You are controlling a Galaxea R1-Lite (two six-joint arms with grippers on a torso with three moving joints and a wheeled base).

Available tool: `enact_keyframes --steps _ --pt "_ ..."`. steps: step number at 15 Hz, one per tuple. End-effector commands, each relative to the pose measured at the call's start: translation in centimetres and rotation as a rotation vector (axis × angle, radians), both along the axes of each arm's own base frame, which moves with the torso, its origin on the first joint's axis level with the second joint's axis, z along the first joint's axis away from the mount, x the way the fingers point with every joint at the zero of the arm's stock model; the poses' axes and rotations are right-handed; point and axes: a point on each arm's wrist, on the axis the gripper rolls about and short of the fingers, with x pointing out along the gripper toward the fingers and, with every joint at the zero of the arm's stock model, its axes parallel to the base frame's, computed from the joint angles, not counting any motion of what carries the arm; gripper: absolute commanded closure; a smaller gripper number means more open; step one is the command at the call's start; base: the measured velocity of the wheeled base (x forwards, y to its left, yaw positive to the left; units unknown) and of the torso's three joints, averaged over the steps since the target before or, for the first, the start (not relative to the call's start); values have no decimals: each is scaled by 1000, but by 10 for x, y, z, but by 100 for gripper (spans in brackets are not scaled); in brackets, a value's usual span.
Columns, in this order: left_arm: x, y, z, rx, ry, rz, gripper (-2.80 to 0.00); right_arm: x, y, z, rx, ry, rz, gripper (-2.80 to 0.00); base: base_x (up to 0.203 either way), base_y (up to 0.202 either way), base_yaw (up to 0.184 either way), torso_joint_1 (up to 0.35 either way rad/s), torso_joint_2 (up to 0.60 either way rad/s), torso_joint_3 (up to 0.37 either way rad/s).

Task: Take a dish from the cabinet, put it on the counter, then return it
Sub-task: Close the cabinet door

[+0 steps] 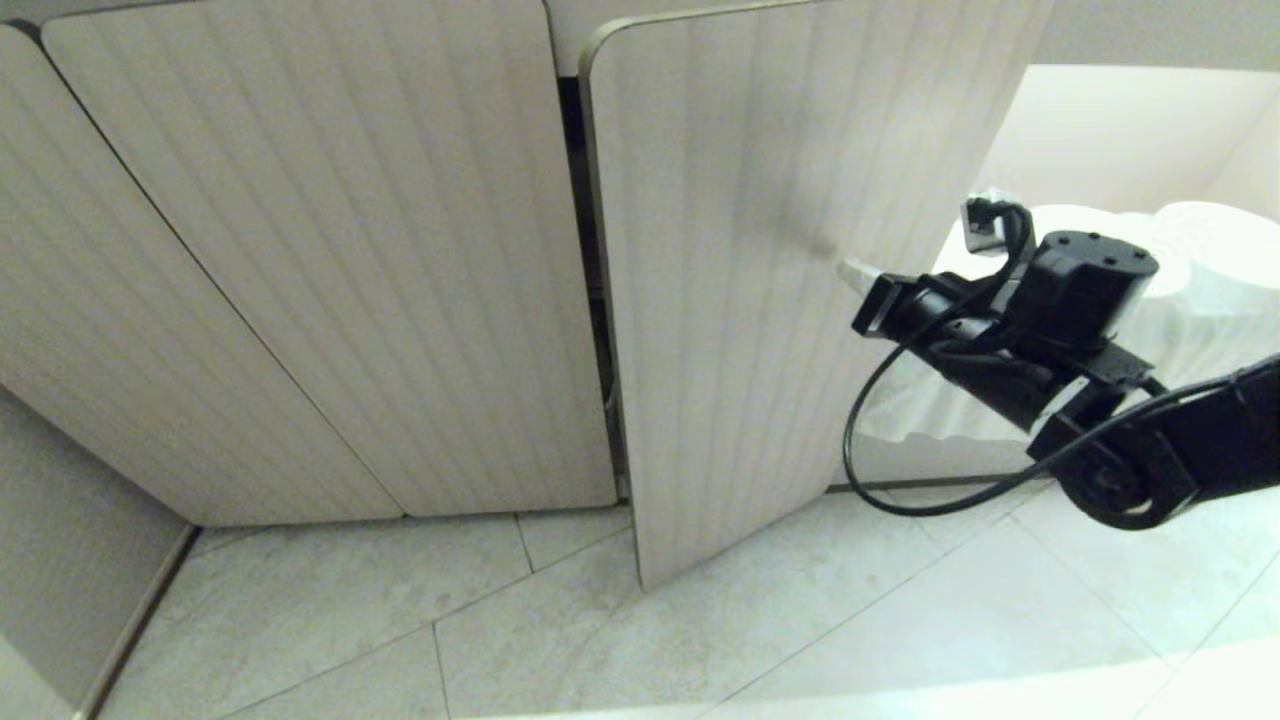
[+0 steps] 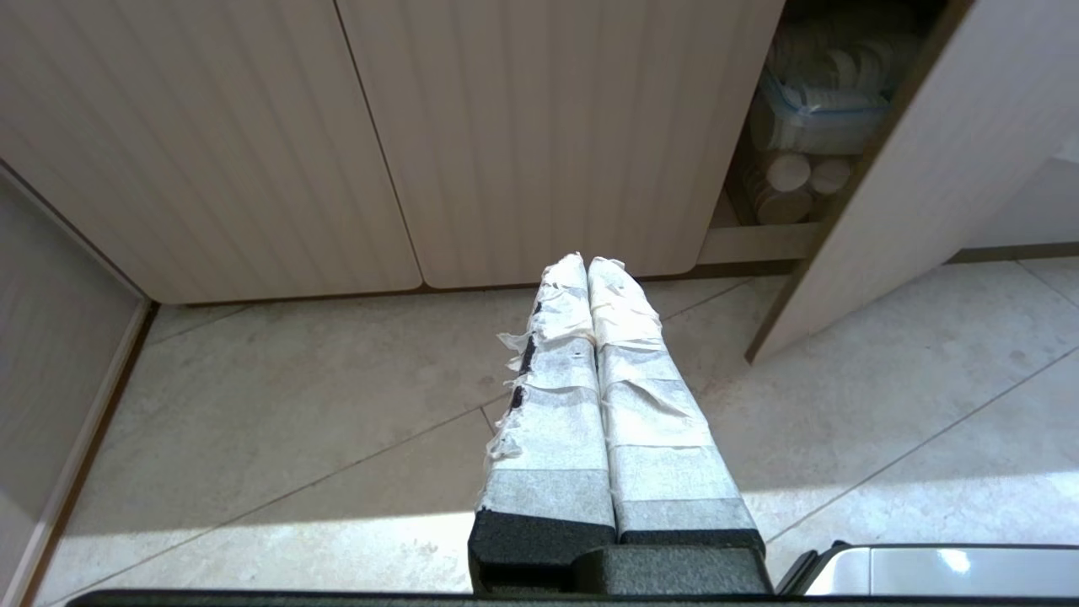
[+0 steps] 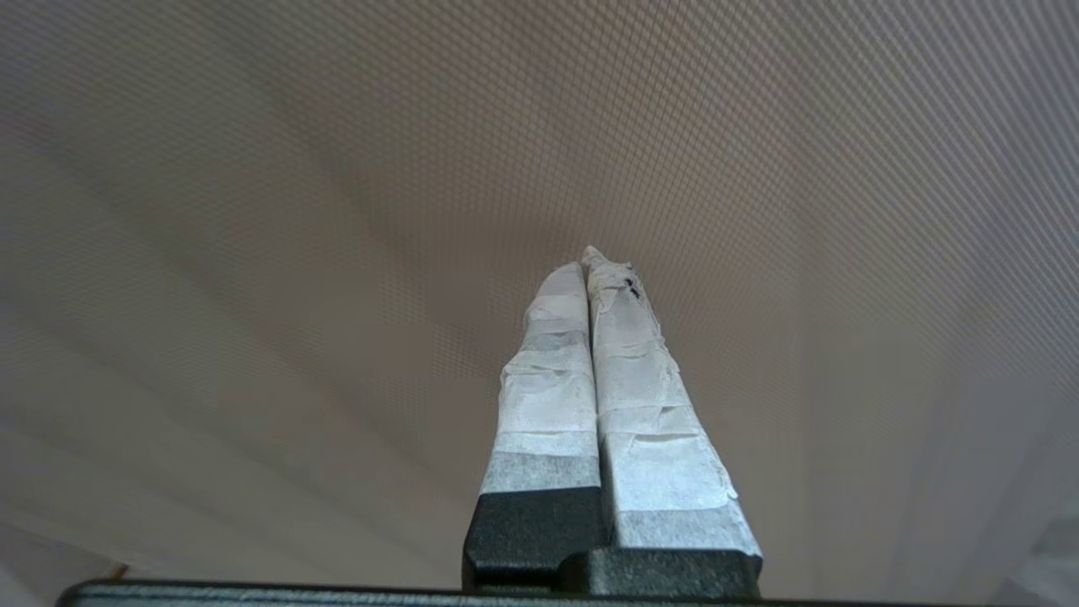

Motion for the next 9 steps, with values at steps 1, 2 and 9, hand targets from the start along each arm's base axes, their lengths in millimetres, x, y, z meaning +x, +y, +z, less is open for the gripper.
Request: enact_keyframes --steps 1,2,9 --pt "0 0 0 0 -1 0 0 11 3 0 3 -8 -25 0 0 0 0 0 0 0" --pt "0 0 0 0 -1 0 0 17 5 1 5 -11 -65 0 0 0 0 0 0 0" --pt "0 0 0 0 -1 0 0 40 11 13 28 -46 -130 0 0 0 0 0 0 0"
